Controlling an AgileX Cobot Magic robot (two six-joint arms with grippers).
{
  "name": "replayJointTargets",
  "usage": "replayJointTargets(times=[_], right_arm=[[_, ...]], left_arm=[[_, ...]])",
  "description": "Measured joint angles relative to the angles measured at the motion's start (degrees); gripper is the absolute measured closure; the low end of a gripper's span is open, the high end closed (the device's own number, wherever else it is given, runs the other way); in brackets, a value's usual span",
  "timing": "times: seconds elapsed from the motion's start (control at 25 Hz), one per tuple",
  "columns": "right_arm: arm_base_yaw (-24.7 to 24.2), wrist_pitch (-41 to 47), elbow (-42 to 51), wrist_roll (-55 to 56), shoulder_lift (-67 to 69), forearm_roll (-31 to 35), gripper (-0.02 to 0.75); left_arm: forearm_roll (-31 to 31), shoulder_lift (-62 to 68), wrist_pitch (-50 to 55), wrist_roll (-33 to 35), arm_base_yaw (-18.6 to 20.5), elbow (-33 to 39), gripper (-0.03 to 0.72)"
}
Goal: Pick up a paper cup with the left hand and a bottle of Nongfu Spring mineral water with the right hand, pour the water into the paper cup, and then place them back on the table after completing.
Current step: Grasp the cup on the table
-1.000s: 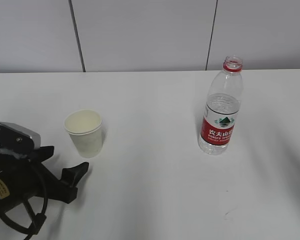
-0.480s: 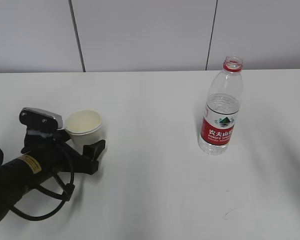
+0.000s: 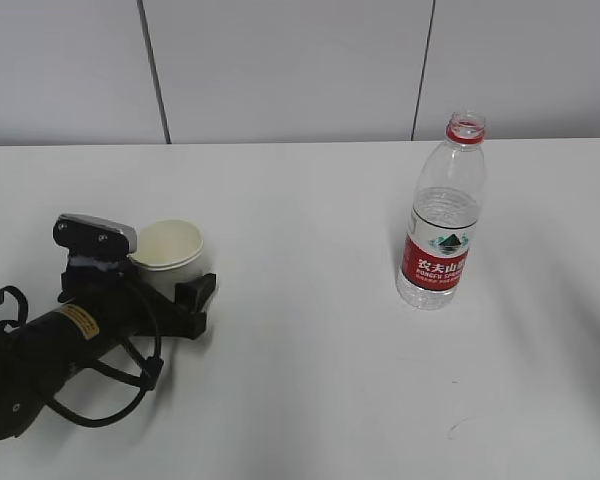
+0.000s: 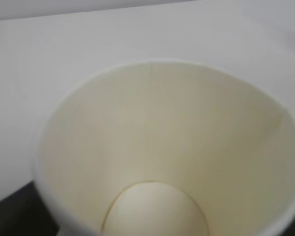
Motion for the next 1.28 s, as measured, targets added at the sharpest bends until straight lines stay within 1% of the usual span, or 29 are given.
replayJointTargets(times=[0.12, 0.28, 0.36, 0.64, 0.96, 1.08, 1.2, 1.28], right_arm=[[0.0, 0.0, 0.0, 0.0, 0.0, 0.0, 0.151], [0.0, 0.0, 0.0, 0.0, 0.0, 0.0, 0.150], [0.0, 0.0, 0.0, 0.0, 0.0, 0.0, 0.150], [0.0, 0.0, 0.0, 0.1, 0.9, 0.0, 0.151], [0.0, -0.7, 0.0, 3.2, 8.6, -0.3, 0.151], [0.0, -3.7, 0.0, 5.1, 11.7, -4.3, 0.151], [0.0, -9.8, 0.0, 7.3, 15.6, -12.1, 0.150], [0.0, -13.7, 0.0, 8.3, 19.3, -15.5, 0.150]], left_arm=[[-0.8, 0.5, 0.2, 0.0, 0.0, 0.0, 0.142], [-0.8, 0.5, 0.0, 0.0, 0.0, 0.0, 0.286], [-0.8, 0.5, -0.1, 0.0, 0.0, 0.0, 0.316], [-0.5, 0.5, -0.2, 0.0, 0.0, 0.0, 0.332], [1.7, 0.5, -0.2, -0.1, 0.0, -0.1, 0.334], [1.8, 0.5, -0.2, -0.2, 0.0, -0.1, 0.335], [1.8, 0.5, -0.2, -0.2, 0.0, -0.1, 0.335], [1.8, 0.5, -0.2, -0.2, 0.0, -0.1, 0.335]])
